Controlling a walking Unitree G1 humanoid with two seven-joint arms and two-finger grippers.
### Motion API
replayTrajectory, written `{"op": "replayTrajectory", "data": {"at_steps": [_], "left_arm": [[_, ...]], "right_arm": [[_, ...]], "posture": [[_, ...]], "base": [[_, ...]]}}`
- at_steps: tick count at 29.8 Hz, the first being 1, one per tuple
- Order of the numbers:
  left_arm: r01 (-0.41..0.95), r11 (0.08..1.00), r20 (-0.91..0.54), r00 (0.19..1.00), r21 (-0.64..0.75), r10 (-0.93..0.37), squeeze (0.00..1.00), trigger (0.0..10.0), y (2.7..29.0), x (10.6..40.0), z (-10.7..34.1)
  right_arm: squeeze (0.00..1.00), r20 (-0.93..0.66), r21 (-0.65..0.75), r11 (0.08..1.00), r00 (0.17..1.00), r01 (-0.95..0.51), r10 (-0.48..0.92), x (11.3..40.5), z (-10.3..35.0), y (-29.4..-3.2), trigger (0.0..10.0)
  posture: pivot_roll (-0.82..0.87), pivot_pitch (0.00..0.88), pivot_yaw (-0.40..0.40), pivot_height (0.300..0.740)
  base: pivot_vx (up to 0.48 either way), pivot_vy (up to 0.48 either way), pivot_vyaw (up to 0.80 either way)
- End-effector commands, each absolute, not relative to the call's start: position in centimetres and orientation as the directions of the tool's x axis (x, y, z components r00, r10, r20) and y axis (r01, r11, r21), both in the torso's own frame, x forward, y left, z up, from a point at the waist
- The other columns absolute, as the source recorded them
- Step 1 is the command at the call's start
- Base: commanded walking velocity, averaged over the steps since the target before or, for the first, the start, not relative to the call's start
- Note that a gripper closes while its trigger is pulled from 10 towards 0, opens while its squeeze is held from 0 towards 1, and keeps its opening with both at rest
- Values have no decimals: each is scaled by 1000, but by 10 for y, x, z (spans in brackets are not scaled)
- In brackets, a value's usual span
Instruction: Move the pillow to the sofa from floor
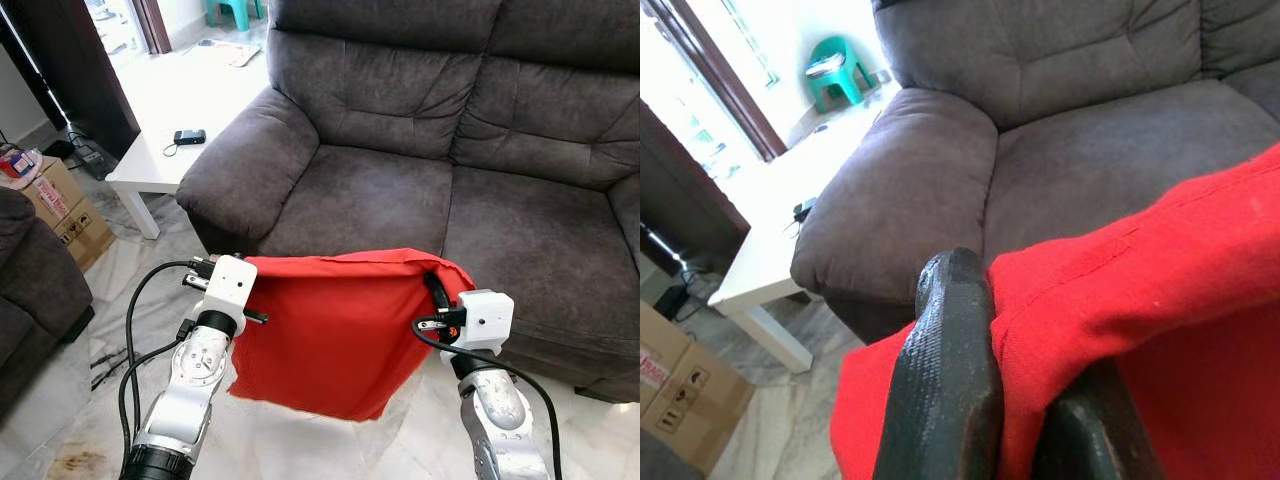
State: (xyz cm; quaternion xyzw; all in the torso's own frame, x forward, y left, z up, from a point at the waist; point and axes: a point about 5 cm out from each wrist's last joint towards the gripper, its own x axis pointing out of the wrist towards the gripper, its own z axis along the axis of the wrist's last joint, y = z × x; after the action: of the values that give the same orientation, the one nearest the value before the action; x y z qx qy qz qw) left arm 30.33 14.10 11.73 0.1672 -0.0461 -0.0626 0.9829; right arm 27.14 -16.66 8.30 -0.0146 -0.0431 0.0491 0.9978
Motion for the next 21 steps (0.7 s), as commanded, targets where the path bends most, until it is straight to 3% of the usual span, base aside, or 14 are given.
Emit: {"op": "replayTrajectory", "data": {"at_steps": [1,17,21], "left_arm": [[25,941,148,986,339,-79,0,10000,152,307,130],[13,942,171,983,336,-74,0,10000,153,305,129],[13,941,177,981,339,-77,0,10000,152,304,129]], "right_arm": [[0,114,-23,999,993,-23,26,270,86,-179,10000],[0,134,-31,1000,991,2,3,275,91,-185,10000],[0,128,-21,1000,992,13,-10,277,92,-188,10000]], "posture": [[-3,85,-1,740],[-16,46,0,740],[-16,41,-4,740]], "base": [[0,0,0],[0,0,0],[0,0,-800]]}}
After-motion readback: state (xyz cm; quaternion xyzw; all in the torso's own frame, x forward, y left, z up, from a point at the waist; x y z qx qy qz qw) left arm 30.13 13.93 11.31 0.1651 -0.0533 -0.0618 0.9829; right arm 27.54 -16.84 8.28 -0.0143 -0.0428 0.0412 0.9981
